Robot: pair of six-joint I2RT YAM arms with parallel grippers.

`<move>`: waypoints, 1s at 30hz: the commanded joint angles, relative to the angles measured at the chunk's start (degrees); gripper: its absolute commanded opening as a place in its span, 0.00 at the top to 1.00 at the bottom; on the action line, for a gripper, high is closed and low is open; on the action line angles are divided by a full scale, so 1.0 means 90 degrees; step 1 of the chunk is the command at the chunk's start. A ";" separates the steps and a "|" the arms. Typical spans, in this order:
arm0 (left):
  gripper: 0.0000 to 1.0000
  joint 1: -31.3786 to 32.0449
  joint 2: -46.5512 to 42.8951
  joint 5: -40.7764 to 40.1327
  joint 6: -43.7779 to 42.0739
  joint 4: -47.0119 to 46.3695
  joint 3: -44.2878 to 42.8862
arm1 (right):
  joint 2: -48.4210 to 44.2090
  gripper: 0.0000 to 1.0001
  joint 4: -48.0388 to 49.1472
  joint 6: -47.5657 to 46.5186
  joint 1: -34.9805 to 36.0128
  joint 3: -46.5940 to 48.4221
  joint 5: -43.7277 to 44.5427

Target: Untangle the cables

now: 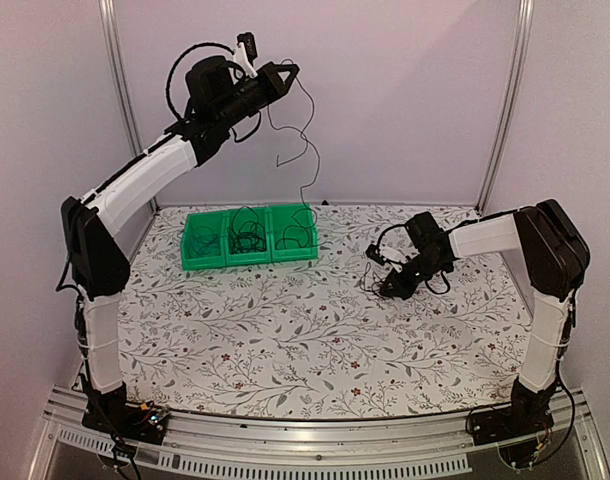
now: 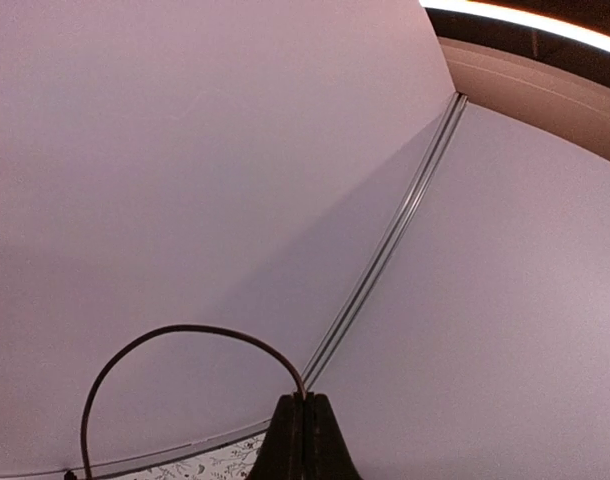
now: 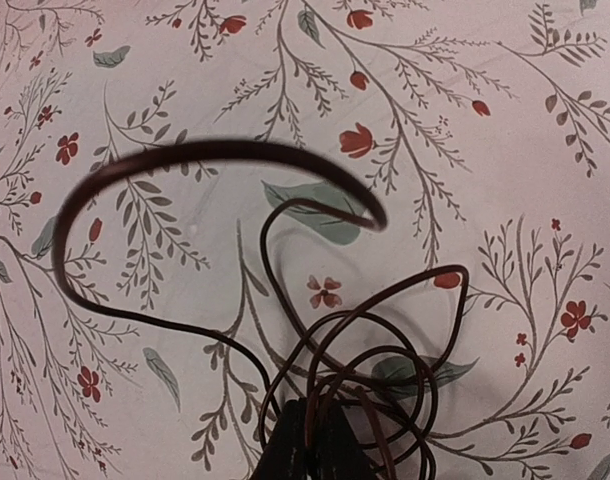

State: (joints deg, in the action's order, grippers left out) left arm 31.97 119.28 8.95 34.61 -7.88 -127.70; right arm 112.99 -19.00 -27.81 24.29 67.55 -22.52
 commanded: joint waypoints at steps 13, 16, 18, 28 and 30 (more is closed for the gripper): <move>1.00 -0.0264 0.0065 0.0096 -0.0020 -0.0343 0.1140 | -0.0074 0.91 -0.0422 0.0151 -0.0040 -0.0235 0.0233; 1.00 -0.0315 0.0130 0.0141 -0.0008 -0.0406 0.1323 | -0.0076 0.90 -0.0427 0.0156 -0.0038 -0.0250 0.0243; 1.00 -0.0339 0.0193 0.0195 0.0005 -0.0429 0.1446 | -0.0083 0.90 -0.0427 0.0153 -0.0037 -0.0274 0.0253; 1.00 -0.0402 0.0473 0.0329 0.0310 -0.0627 0.2013 | -0.0142 0.90 -0.0428 0.0151 -0.0043 -0.0332 0.0259; 1.00 -0.0404 0.0545 0.0408 0.0437 -0.0708 0.2126 | -0.0137 0.90 -0.0427 0.0151 -0.0040 -0.0325 0.0266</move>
State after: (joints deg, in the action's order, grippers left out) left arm 29.02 122.85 10.87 36.32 -11.49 -110.28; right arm 112.14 -19.00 -26.79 24.29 66.39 -22.37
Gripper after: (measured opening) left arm 0.014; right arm 0.103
